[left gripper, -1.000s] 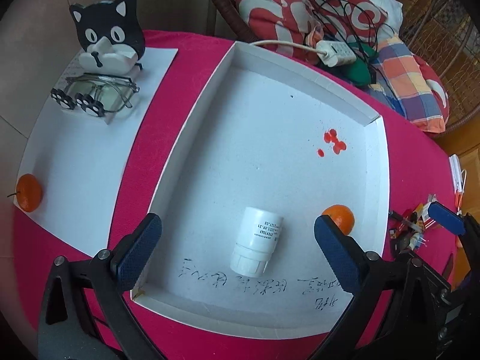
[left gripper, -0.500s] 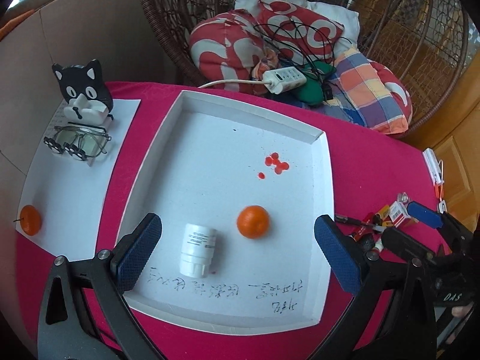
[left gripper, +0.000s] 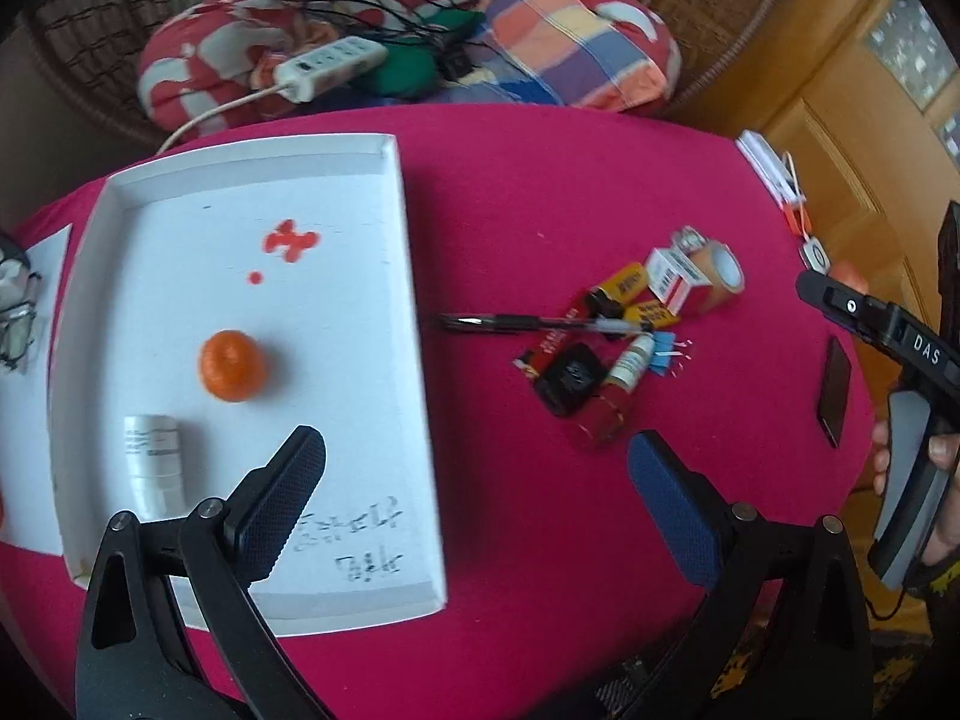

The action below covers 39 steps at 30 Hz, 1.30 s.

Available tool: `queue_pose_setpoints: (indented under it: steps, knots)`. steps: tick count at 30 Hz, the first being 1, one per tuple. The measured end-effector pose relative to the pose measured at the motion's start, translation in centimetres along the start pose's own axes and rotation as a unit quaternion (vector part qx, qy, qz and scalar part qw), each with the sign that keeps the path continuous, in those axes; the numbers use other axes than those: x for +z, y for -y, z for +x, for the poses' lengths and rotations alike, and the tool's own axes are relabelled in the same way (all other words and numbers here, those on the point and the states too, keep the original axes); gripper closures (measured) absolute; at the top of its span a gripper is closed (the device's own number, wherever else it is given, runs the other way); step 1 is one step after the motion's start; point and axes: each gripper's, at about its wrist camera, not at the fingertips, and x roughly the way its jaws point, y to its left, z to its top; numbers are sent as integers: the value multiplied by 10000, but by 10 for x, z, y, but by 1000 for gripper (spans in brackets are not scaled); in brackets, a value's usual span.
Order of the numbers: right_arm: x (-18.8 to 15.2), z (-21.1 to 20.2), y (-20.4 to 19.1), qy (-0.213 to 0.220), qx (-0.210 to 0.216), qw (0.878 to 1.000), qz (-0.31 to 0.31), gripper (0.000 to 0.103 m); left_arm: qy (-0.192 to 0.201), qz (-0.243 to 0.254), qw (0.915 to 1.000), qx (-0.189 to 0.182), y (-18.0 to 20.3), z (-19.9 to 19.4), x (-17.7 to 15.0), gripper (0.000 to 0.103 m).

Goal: Organize rigid objects
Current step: 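Move both open tools back over the pile of items, then grasp the red cylindrical container with the left tool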

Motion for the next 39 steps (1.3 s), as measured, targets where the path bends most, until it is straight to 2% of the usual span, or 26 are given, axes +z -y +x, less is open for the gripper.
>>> queue_pose_setpoints:
  steps: [2,3,4,6,9,17,22,27,33,35,36,37,39]
  knots:
    - [-5,-2,18,-67,-84,9999,70,0,-169,325,9992,-182,23,17,0,12]
    - [-7,-3,24,-83,-127,9999,79,0,-271,438,9984,-242,32,26,0,23]
    - [-8,-4,31,-107,-169,9998,94,0,-380,530,9974,-320,40,37,0,40]
    - [-10,-6,42,-129,-201,9996,144,0,-585,578,9957,-430,51,56,-1,53]
    - [-11,-11,62,-120,-254,9994,192,0,-744,678,9941,-396,64,80,-2,53]
    - [-12,-10,105,-222,-340,9979,507,0,-1004,785,9917,-183,75,105,0,53]
    - [-10,-4,107,-324,-265,9984,392,0,-984,933,9908,58,86,115,5,53]
    - [-7,7,102,-477,-174,9985,183,0,-839,850,9928,96,90,114,11,53]
    - [0,19,93,-606,-77,9981,20,0,-967,1056,9896,127,97,124,11,53]
    - [4,25,89,-680,-26,9977,-72,0,-961,1210,9878,166,106,127,8,58]
    - [7,30,84,-766,75,9969,-158,0,-961,1272,9869,253,109,128,6,70]
    - [9,34,80,-829,160,9962,-231,0,-915,1302,9866,349,111,127,5,72]
    - [14,45,71,-987,237,9941,-386,0,-903,1204,9882,296,111,127,4,73]
